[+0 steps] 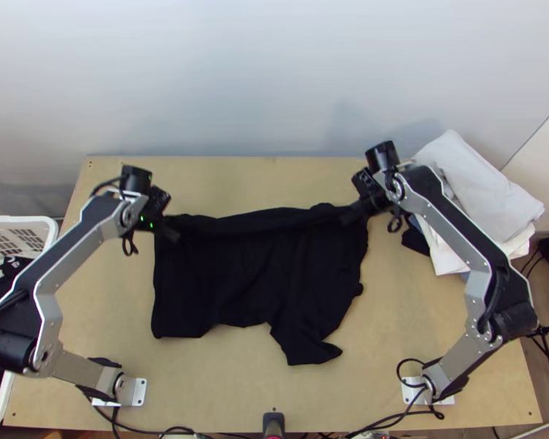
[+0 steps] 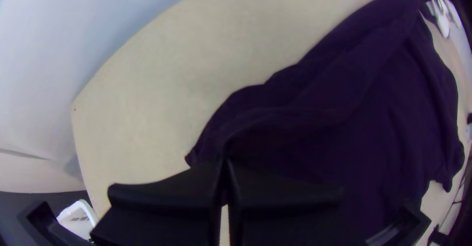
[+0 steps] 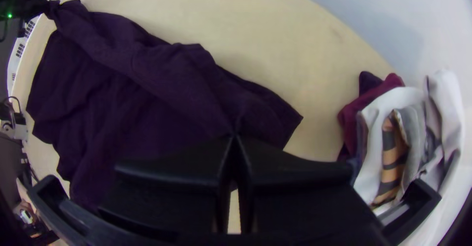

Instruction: Fold the t-shirt

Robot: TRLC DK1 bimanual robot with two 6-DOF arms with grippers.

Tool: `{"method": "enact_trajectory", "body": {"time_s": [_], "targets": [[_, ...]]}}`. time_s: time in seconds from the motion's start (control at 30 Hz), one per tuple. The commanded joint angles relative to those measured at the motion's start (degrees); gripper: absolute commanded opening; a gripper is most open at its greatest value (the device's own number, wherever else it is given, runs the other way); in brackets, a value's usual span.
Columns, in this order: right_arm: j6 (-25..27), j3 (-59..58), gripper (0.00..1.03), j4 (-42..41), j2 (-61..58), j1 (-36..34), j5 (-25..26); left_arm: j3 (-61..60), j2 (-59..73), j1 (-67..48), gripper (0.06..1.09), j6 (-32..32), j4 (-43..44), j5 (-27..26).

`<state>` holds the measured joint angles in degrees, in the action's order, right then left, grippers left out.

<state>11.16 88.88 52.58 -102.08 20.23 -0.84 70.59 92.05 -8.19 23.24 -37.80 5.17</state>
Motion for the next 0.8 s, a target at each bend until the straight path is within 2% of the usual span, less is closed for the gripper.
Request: {"method": "enact_trajectory", "body": {"time_s": [0.0, 0.27, 0.33, 0.37, 0.4, 0.43, 0.47, 0.57, 0.67, 0.77], "targets": [[0.4, -10.0, 0.03, -1.2, 3.0, 0.2, 0.0, -9.3, -4.8, -1.9, 0.1, 2.9, -0.4, -0.2], [0.4, -13.9, 0.03, -6.3, -0.9, 0.0, 0.0, -13.8, -3.3, 1.6, 0.11, 6.4, 3.3, -0.1], [0.4, -14.2, 0.1, -7.1, -2.2, -0.4, 0.1, -13.9, -2.2, 1.8, 0.17, 6.4, 4.1, -0.1], [0.4, -14.3, 0.16, -7.6, -2.5, -0.5, 0.1, -13.9, -1.7, 1.9, 0.26, 6.4, 4.3, 0.0], [0.4, -14.3, 0.25, -7.8, -2.6, -0.5, 0.1, -13.8, -1.3, 1.9, 0.42, 6.4, 4.3, 0.1], [0.6, -14.3, 0.36, -7.8, -2.5, -0.5, 0.1, -13.7, -1.0, 1.9, 0.64, 6.4, 4.2, 0.3], [0.8, -14.3, 0.46, -7.7, -2.2, -0.5, 0.1, -13.7, -1.2, 1.8, 0.77, 6.4, 4.2, 0.4], [1.5, -13.8, 0.7, -7.4, 0.0, -0.5, 0.1, -13.5, -2.6, 1.7, 1.05, 5.9, 4.8, 0.4], [2.6, -13.6, 0.91, -7.2, 2.6, -1.0, 0.1, -12.1, -4.3, 3.1, 1.05, 5.8, 5.5, 0.4], [3.2, -13.6, 0.98, -6.8, 5.1, -1.6, 0.2, -10.0, -6.7, 4.9, 1.05, 5.8, 4.7, 0.3]]}}
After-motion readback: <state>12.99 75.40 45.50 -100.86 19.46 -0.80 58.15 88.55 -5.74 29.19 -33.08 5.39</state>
